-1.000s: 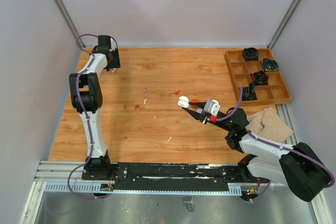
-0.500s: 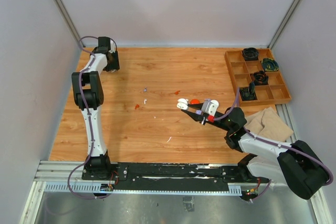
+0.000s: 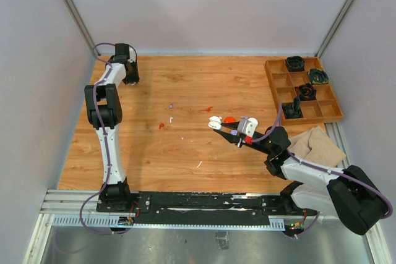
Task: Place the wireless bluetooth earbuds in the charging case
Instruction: Pick up the earbud from the center of the board, then place the earbud at the center of the board.
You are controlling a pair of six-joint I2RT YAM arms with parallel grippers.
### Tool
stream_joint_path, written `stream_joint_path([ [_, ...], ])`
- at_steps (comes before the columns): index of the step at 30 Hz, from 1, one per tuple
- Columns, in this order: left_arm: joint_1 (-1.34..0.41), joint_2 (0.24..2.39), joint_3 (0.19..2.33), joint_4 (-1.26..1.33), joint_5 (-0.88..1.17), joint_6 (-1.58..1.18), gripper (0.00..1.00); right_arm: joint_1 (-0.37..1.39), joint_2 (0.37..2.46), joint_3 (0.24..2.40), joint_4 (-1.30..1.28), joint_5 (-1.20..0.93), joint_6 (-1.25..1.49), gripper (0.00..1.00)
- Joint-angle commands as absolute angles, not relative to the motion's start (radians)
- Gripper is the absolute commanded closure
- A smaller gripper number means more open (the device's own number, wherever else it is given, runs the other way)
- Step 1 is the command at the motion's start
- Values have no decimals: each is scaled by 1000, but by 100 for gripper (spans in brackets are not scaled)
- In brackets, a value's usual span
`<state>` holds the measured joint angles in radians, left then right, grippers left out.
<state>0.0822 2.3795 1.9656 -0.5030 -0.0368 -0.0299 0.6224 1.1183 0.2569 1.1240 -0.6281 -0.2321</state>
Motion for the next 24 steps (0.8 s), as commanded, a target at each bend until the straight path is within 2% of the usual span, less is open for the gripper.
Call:
stream_joint_path([
  [1, 87, 2408, 1952, -562, -1, -37, 69, 652, 1108, 285, 1141, -644, -241, 99],
  [9, 87, 2304, 1825, -568, 29, -59, 81, 651, 1080, 286, 1137, -652, -239, 99],
  [24, 58, 1922, 1449, -520, 149, -183, 85, 666, 1019, 300, 1089, -673, -226, 99],
])
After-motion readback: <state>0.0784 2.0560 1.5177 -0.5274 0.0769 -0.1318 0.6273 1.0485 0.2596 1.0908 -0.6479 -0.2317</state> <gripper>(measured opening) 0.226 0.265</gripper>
